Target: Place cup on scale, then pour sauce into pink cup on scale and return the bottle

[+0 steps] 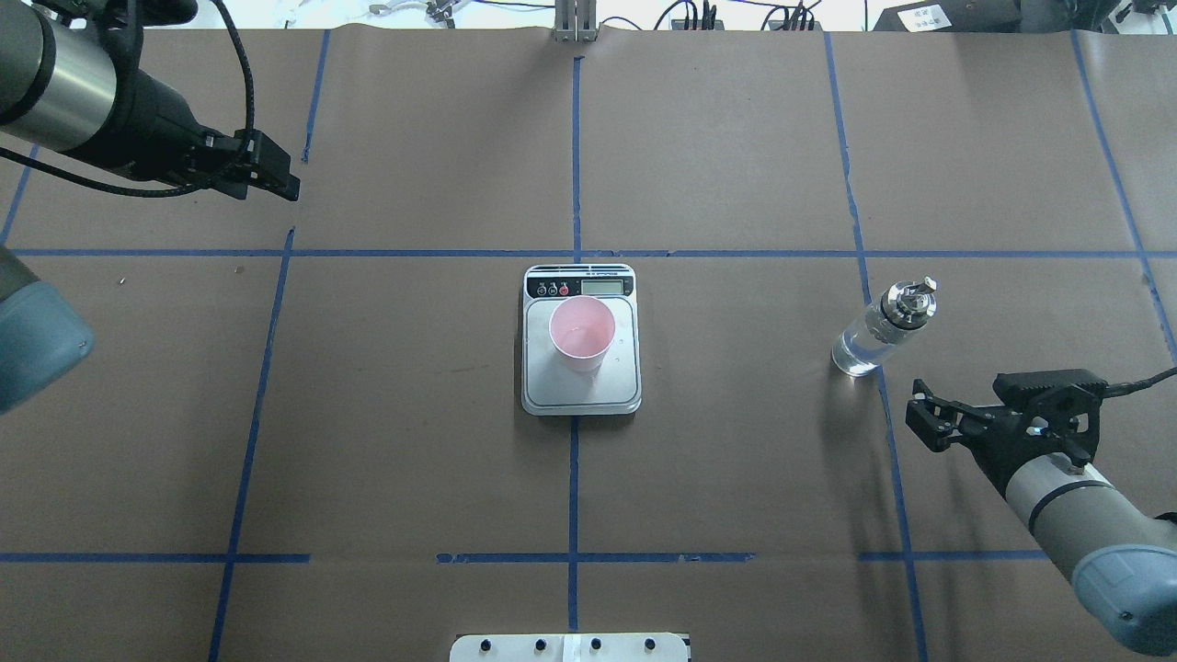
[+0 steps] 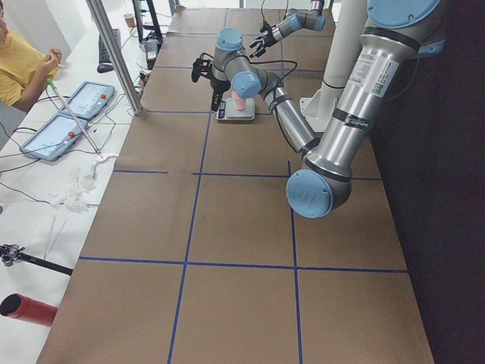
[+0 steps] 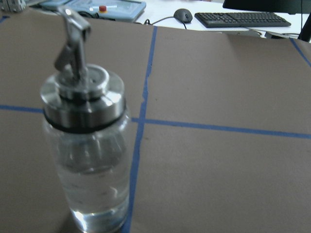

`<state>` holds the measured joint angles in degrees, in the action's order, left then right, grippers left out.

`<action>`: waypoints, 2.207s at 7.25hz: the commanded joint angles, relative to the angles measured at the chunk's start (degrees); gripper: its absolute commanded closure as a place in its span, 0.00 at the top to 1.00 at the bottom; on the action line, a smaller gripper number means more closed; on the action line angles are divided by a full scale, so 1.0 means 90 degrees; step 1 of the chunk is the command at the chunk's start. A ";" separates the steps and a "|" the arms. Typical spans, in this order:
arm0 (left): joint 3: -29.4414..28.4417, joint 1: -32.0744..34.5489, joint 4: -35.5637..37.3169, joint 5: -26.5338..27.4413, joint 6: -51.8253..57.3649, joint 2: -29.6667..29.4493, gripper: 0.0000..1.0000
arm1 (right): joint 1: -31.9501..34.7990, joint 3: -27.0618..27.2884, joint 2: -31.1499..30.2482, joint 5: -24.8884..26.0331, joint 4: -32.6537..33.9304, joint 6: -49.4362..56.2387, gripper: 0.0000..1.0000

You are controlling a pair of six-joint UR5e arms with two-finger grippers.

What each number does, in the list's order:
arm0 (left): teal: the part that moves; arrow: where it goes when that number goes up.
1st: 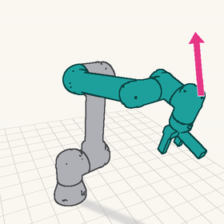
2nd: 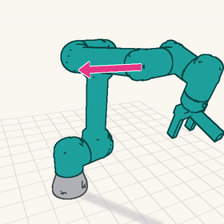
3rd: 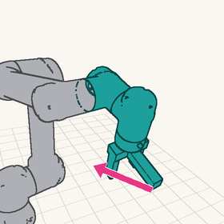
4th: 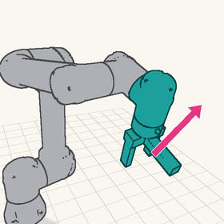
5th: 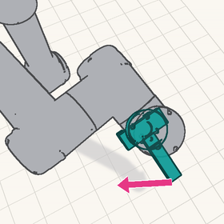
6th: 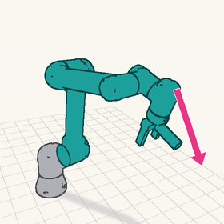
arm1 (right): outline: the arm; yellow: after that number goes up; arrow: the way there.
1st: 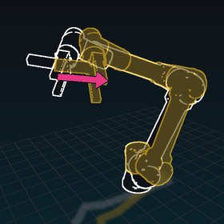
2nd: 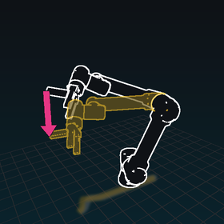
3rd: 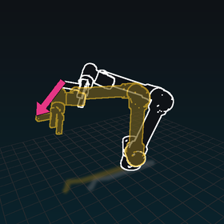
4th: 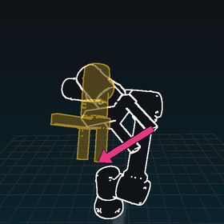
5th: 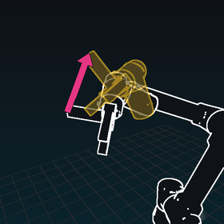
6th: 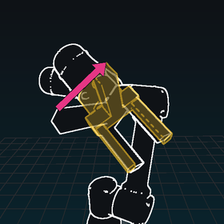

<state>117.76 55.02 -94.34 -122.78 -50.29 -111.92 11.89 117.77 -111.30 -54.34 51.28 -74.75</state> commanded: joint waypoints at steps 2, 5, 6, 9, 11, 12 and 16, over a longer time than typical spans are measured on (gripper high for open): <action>-0.0164 0.0427 0.0111 -0.0271 0.1909 0.0548 0.60 | 0.2242 -0.0447 -0.0065 -0.2690 -0.0385 0.2515 1.00; -0.0524 0.1072 0.0111 -0.0371 0.3307 0.1193 0.61 | 0.5637 -0.1779 0.0809 -0.6191 -0.0337 0.5465 1.00; -0.0758 0.1316 0.0111 -0.0371 0.3574 0.1224 0.61 | 0.6782 -0.2628 0.1317 -0.7494 -0.0289 0.6315 1.00; -0.1948 0.2341 0.0034 -0.0897 0.5115 0.1302 0.61 | 0.8295 -0.3359 0.2355 -0.8698 0.1482 0.7918 1.00; -0.2652 0.2937 0.0043 -0.1102 0.5684 0.1225 0.61 | 0.8541 -0.3369 0.3135 -0.8698 0.3315 0.8984 1.00; -0.2723 0.3055 0.0082 -0.1191 0.5879 0.1273 0.63 | 0.8619 -0.3378 0.3419 -0.8698 0.4234 0.9608 1.00; -0.3191 0.3174 0.0181 -0.1200 0.6076 0.1817 1.00 | 0.8757 -0.2792 0.2562 -0.8698 0.4089 1.0348 1.00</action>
<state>90.32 83.57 -91.76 -133.29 4.24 -98.18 90.76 91.74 -86.41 -132.45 90.63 18.57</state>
